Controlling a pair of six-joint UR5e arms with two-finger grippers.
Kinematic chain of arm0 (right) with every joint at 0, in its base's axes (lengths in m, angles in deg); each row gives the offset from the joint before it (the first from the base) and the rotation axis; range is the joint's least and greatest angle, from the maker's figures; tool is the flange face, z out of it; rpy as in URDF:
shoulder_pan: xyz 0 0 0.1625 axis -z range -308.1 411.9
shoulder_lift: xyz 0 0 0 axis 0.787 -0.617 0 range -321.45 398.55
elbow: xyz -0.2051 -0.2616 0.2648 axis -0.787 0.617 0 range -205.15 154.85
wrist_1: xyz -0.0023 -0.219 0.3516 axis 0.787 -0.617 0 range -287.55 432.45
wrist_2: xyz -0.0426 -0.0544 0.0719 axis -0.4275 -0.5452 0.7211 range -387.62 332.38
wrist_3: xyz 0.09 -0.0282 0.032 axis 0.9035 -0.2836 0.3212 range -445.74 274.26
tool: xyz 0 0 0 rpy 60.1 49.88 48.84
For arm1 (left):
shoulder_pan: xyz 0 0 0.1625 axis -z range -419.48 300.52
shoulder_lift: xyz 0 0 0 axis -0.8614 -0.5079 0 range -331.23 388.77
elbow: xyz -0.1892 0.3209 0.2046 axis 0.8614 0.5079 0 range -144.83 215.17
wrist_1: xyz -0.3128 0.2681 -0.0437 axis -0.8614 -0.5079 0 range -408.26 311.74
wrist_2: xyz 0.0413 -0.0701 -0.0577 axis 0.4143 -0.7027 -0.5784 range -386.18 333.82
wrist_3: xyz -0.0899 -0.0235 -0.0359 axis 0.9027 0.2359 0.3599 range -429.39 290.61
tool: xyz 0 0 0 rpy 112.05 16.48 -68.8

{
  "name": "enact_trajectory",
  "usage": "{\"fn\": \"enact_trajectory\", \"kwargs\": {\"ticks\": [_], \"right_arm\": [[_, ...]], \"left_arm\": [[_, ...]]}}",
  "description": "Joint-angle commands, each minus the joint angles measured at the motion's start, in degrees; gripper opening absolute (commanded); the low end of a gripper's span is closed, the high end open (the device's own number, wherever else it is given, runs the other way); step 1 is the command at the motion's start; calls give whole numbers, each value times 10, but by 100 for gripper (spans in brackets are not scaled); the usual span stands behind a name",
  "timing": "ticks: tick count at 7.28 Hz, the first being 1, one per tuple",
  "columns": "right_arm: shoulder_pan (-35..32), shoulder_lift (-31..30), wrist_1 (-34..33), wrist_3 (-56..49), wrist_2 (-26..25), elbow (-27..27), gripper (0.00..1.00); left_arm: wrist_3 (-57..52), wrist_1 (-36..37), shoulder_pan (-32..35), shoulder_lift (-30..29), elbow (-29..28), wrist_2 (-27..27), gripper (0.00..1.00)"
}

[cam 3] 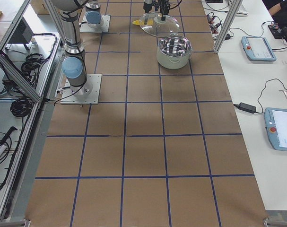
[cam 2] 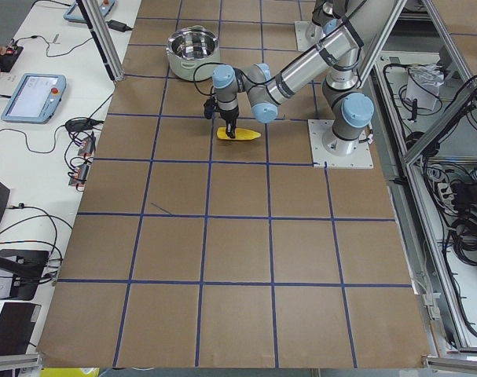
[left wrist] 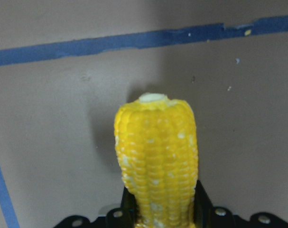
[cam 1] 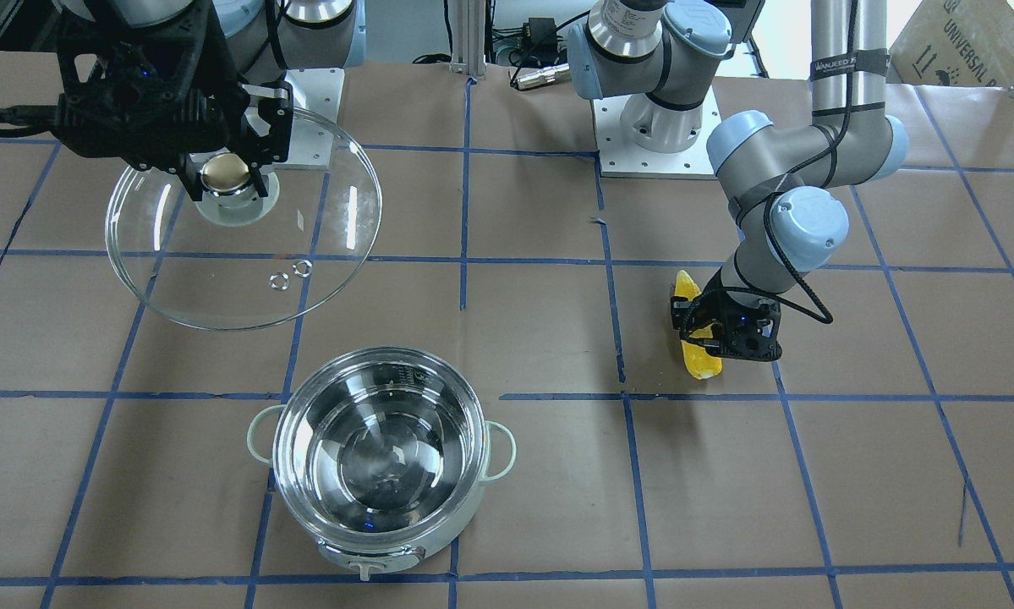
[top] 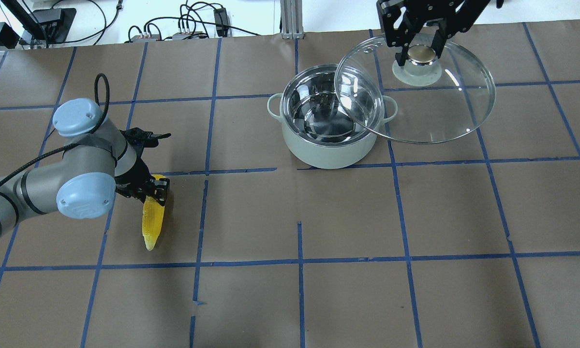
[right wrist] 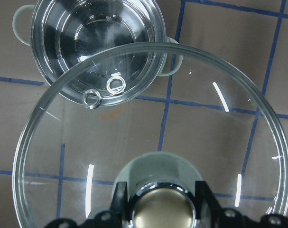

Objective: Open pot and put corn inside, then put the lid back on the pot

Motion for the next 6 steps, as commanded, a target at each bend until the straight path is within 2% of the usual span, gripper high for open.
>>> {"fn": "enact_trajectory", "kwargs": {"ticks": [1,3,5,6], "right_arm": [[37,-78,-41,-23,12,-108,16],[61,-130,-62,-24,31,-191,16],[61,-135,-63,-21,32,-223,17],[61,-137,-76,-20,32,-244,16]], "left_arm": [[26,-51,61,-2,-91,-10,2],[136,-148,127,-22,-226,-39,2],[218,-186,203,-98,-362,-54,2],[250,-232,235,-131,-440,-54,2]]}}
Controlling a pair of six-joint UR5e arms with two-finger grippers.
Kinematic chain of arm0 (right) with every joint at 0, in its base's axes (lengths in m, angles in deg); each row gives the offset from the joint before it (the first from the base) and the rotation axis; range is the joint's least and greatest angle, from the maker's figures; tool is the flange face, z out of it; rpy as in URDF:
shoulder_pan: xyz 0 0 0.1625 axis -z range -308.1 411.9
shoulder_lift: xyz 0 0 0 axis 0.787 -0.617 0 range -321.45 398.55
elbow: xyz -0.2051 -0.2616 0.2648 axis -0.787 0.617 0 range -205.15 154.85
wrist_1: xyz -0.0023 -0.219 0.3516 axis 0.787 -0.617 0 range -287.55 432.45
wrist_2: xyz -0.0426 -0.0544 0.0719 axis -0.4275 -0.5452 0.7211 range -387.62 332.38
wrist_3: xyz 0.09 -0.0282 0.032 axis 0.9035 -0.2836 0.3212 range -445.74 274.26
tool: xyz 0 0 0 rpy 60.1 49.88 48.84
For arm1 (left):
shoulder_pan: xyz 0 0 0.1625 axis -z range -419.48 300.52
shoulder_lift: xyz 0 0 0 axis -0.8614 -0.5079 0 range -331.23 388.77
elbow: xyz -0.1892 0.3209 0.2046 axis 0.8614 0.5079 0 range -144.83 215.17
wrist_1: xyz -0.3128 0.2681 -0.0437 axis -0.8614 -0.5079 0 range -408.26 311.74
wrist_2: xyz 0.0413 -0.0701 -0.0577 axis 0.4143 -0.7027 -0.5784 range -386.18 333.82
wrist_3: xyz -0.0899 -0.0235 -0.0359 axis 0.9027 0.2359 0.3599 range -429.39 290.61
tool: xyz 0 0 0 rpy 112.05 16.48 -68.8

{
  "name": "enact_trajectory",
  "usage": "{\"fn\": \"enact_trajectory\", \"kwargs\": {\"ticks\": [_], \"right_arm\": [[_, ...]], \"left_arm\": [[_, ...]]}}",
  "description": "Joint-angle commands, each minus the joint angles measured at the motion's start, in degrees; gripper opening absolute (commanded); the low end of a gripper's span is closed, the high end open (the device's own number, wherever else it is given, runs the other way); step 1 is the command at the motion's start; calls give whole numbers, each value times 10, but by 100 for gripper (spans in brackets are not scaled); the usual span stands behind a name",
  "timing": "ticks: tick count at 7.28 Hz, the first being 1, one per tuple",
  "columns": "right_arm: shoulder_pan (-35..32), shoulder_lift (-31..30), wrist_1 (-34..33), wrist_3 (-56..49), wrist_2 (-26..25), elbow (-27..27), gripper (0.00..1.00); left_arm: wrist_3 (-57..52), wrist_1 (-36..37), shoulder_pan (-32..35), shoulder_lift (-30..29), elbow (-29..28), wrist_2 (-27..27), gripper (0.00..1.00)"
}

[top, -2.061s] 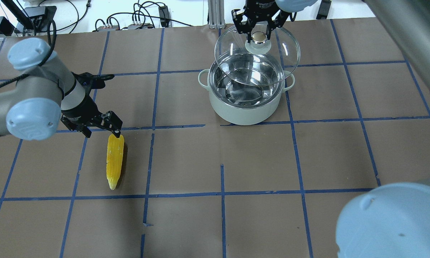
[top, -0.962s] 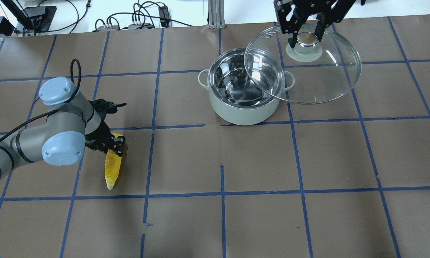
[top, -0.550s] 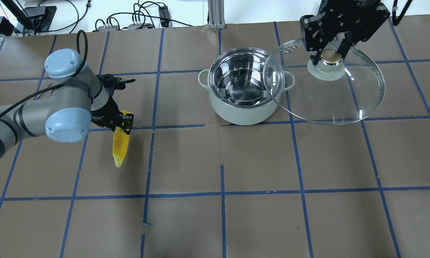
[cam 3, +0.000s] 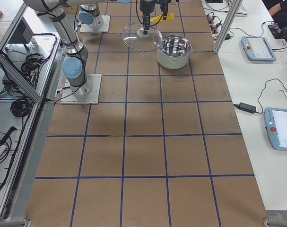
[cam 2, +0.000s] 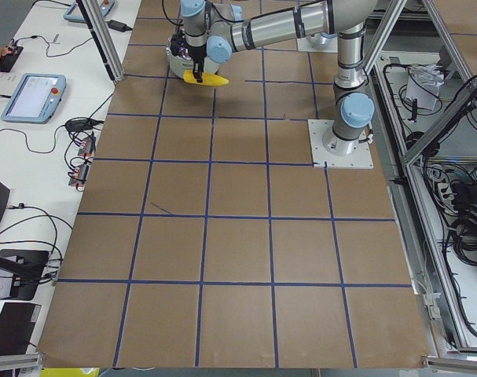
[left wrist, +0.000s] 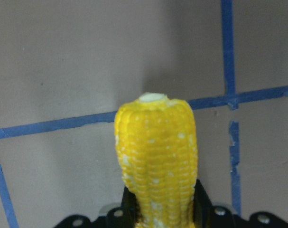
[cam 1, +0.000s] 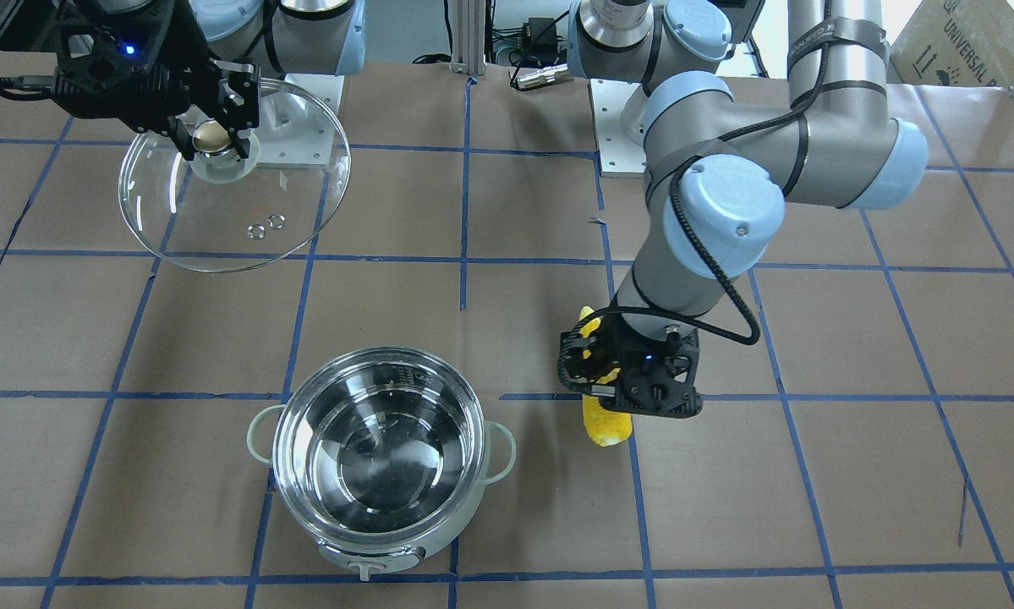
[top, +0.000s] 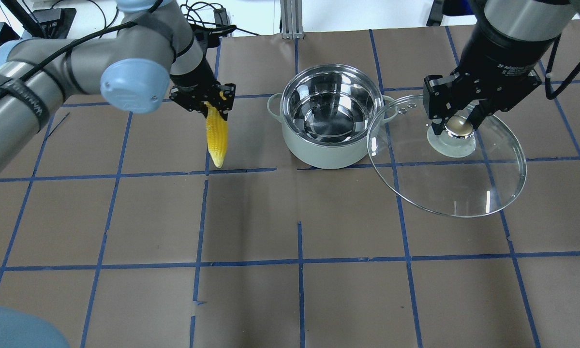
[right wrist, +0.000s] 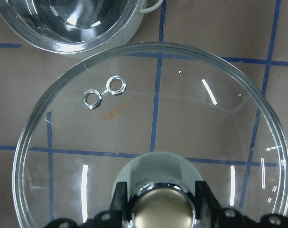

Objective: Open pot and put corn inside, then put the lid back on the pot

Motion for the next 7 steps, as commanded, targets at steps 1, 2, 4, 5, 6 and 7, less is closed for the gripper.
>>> {"fn": "enact_trajectory", "kwargs": {"ticks": [1,2,4,5,6,7], "right_arm": [[1,-9,-33,3,0,-47,17],[1,-14,-46,3,-4,-61,17],[1,-15,-85,7,-10,-60,17],[1,-16,-84,6,-34,-62,17],[1,-17,-84,6,-40,-62,17],[0,-17,-86,6,-39,-62,17]], "left_arm": [[68,-91,58,-70,-157,-2,2],[75,-103,69,-100,-202,-3,2],[107,-95,106,-157,-260,-4,2],[113,-104,116,-192,-311,-3,3],[139,-129,120,-214,-350,-4,4],[142,-148,123,-221,-357,-4,4]]}}
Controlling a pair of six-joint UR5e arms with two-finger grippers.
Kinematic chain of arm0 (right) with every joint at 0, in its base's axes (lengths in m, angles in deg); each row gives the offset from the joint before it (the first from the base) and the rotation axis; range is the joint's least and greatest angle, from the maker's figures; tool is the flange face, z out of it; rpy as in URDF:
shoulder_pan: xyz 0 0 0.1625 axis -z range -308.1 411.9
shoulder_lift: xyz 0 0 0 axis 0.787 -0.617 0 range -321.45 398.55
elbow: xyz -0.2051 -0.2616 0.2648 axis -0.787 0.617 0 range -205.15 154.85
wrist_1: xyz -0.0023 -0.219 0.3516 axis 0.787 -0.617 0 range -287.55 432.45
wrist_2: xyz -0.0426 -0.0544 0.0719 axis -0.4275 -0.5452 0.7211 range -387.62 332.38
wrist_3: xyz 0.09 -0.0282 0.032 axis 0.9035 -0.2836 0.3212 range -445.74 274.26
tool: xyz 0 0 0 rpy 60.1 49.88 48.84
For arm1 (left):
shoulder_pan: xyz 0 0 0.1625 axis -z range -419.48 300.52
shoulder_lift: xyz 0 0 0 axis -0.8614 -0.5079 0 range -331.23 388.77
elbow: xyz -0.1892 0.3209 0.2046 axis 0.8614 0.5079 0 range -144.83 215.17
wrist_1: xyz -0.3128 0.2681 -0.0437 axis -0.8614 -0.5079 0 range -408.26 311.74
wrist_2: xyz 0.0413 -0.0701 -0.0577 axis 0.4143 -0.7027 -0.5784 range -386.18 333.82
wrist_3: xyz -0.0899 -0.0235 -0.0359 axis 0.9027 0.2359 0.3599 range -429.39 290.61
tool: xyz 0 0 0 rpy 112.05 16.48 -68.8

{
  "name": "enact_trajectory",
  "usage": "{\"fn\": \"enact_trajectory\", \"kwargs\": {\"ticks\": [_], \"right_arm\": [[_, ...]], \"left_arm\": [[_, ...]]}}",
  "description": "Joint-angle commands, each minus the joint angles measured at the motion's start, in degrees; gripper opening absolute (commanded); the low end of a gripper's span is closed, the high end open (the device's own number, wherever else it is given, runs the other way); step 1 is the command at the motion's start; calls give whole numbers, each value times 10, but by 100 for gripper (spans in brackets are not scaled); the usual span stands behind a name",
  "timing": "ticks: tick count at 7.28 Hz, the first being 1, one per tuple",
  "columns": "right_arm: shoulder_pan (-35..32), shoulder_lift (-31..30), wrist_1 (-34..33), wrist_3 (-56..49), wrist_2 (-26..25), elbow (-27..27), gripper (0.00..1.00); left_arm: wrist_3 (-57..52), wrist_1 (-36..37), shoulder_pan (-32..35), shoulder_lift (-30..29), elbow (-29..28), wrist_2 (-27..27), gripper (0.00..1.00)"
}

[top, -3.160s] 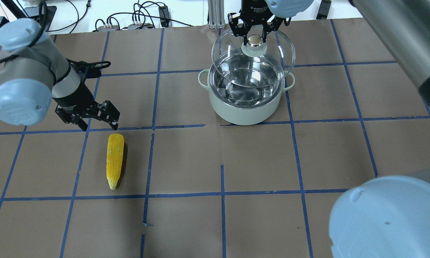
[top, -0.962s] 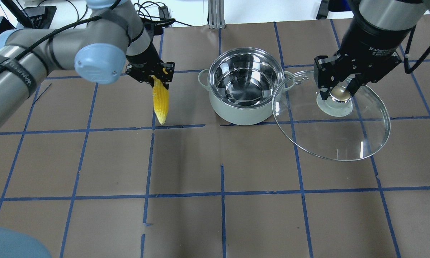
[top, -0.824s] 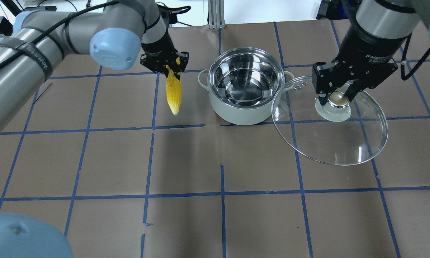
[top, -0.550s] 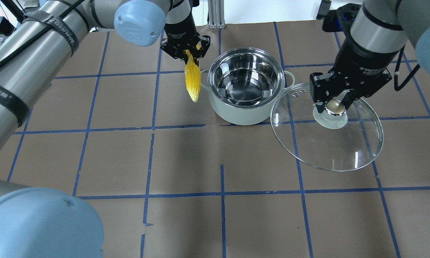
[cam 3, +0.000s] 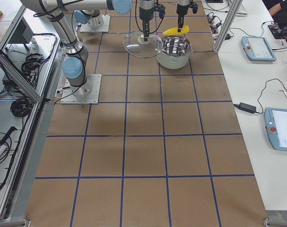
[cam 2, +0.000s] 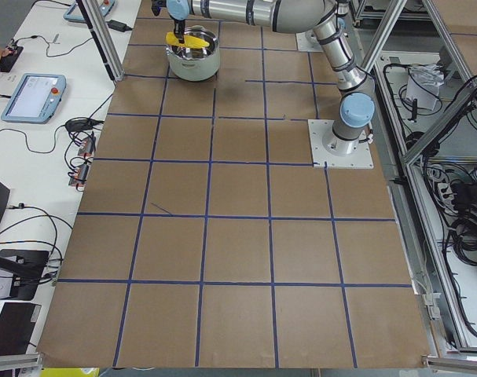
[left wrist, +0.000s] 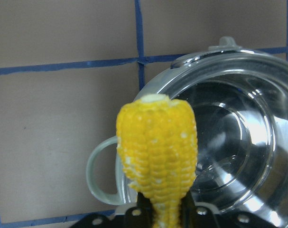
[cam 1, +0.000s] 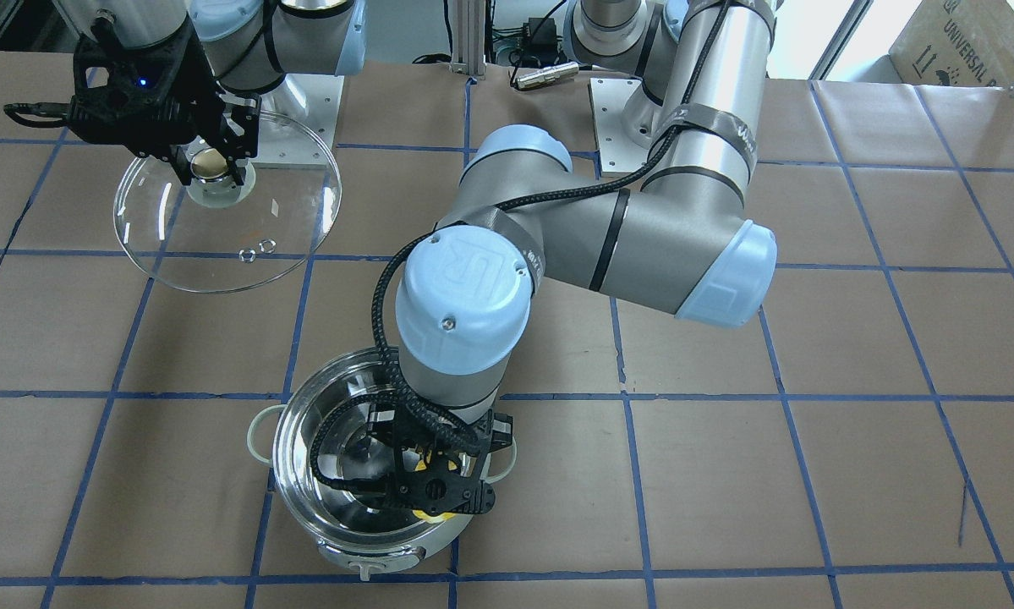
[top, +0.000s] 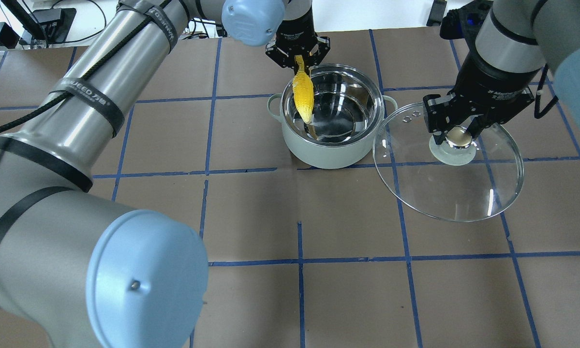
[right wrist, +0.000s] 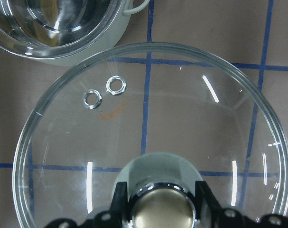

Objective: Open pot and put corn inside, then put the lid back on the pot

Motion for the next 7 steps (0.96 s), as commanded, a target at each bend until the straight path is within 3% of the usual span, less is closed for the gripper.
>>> {"fn": "enact_trajectory", "kwargs": {"ticks": [1,2,3,4,5,7], "right_arm": [[-1,-4,-8,0,-4,-2,17],[-1,-8,-9,0,-4,-2,17],[-1,-9,-9,0,-4,-2,17],[-1,-9,-9,0,-4,-2,17],[-1,-9,-9,-1,-4,-2,17],[-1,-8,-9,-2,-4,-2,17]], "left_arm": [[13,-23,10,-27,-22,-1,6],[14,-19,16,-43,-26,5,14],[15,-11,19,-51,-26,7,43],[14,-12,19,-49,-22,6,82],[14,-12,19,-47,-23,6,90],[12,-13,19,-35,-26,2,95]]}}
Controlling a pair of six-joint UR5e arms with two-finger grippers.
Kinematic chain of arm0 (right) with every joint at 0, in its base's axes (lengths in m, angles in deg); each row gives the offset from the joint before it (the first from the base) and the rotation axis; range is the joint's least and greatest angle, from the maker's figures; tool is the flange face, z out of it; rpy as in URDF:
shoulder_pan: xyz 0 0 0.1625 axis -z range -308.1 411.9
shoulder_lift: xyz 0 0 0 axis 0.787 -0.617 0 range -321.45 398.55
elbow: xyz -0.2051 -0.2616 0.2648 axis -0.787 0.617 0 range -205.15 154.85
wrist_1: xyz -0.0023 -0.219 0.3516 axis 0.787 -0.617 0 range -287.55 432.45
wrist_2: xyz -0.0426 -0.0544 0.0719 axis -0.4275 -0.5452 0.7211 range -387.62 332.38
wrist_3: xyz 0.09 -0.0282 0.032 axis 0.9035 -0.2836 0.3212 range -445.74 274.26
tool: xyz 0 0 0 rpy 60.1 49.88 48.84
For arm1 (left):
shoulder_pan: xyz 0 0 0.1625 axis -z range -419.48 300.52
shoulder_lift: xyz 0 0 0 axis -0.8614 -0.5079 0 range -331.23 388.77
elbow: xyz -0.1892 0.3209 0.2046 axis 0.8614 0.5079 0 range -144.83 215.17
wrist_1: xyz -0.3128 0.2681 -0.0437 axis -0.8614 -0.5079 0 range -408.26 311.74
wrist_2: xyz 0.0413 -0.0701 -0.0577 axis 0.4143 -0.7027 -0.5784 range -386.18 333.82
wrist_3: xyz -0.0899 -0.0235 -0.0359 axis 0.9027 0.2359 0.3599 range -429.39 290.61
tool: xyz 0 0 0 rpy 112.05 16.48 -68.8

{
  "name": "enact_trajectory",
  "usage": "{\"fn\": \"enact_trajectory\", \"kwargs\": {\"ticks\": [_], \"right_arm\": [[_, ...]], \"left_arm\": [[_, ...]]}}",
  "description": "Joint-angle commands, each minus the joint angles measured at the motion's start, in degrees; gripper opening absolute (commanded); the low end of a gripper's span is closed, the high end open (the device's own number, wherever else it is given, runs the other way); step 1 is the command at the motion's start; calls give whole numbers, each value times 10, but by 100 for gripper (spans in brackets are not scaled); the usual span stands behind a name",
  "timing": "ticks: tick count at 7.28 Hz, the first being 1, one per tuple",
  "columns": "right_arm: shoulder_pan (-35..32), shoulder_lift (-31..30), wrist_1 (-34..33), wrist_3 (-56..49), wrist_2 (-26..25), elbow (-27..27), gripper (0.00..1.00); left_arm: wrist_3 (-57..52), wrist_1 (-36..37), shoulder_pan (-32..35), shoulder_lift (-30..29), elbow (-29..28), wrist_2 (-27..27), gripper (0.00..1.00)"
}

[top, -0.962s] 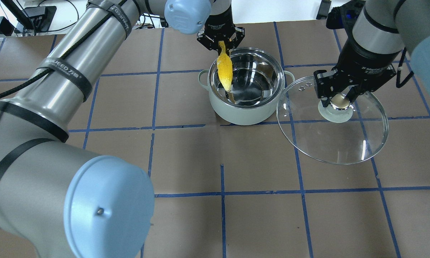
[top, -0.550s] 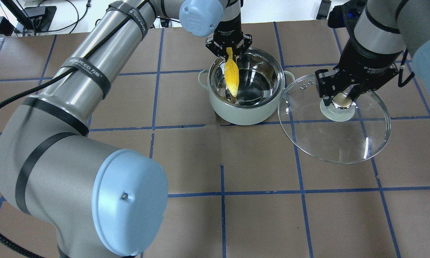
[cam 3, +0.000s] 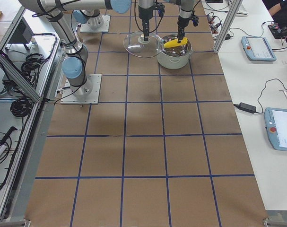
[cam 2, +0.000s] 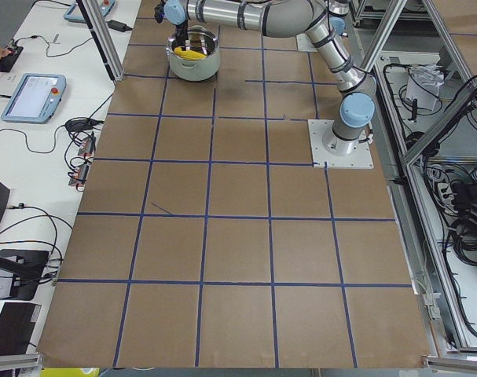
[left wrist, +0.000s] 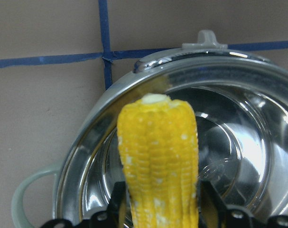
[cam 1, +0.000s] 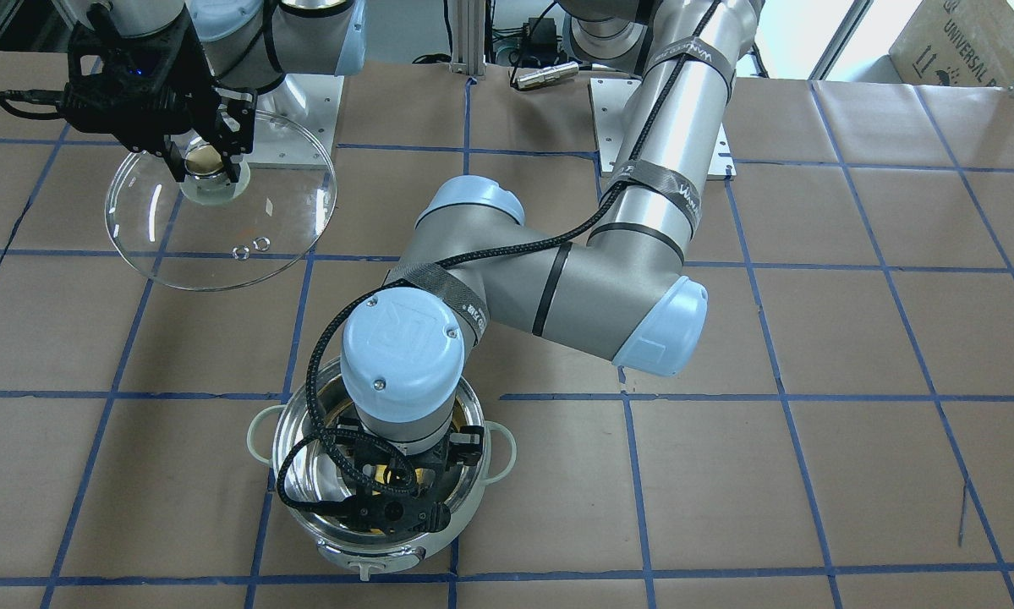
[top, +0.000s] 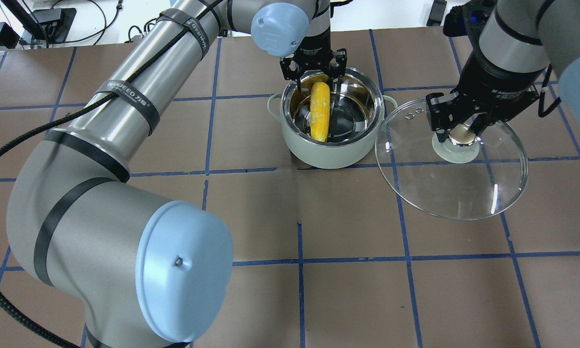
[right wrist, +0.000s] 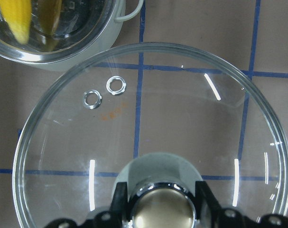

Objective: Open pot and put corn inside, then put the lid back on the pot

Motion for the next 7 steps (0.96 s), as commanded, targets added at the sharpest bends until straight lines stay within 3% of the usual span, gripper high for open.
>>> {"fn": "enact_trajectory", "kwargs": {"ticks": [1,3,4,6,7], "right_arm": [[0,2,-7,0,0,1,17],[-1,29,-64,3,11,3,17],[-1,43,-81,4,24,5,17],[-4,78,-125,13,32,7,17],[-7,103,-148,15,32,16,17]], "left_arm": [[-9,-5,-7,17,4,-2,95],[-43,-60,-56,55,29,6,94],[-88,-65,-87,91,74,9,94],[-136,-65,-151,215,213,11,95],[-146,-71,-176,287,290,44,96]]}}
